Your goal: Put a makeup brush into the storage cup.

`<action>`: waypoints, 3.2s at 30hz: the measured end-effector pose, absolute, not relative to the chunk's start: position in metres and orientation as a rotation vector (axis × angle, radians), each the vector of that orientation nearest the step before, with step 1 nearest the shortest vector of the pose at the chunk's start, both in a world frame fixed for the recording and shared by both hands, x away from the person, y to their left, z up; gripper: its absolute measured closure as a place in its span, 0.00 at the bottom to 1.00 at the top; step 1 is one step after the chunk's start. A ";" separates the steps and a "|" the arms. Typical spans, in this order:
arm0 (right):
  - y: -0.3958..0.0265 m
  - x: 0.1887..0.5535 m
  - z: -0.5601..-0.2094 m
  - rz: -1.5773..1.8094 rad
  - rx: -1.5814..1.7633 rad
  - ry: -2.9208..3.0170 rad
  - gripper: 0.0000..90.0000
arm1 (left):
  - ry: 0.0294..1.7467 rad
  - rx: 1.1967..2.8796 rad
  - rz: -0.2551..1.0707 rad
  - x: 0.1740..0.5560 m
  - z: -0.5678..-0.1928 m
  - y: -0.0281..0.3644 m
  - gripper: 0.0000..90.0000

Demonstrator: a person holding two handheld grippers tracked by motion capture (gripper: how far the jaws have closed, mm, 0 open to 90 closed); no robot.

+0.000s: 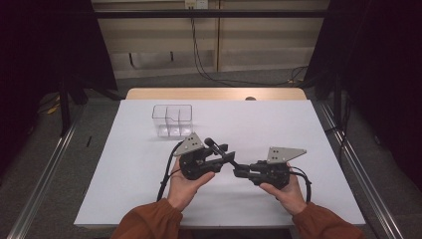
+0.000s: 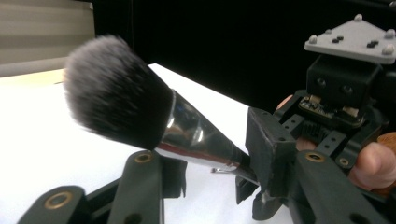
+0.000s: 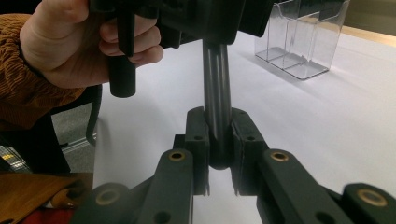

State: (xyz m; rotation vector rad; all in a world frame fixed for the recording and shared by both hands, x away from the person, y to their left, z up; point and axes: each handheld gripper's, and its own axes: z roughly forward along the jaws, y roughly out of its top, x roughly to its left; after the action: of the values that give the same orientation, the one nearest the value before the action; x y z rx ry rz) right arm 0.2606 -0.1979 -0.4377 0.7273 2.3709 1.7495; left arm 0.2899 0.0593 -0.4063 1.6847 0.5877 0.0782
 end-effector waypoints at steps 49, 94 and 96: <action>-0.198 0.263 -0.444 1.768 0.792 2.331 0.46 | 0.546 1.722 -0.037 0.294 -0.391 0.047 0.88; -0.225 0.250 -0.441 1.631 0.917 2.058 0.03 | 0.642 1.795 0.064 0.310 -0.385 0.100 0.88; -0.227 0.248 -0.442 1.630 0.919 2.050 0.02 | 0.649 1.790 0.067 0.311 -0.385 0.103 0.88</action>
State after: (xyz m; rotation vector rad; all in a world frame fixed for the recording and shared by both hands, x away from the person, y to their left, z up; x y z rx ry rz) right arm 0.2480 -0.2271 -0.4422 0.9190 2.0498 1.6296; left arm 0.3105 0.1031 -0.3852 1.7896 0.6495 0.0668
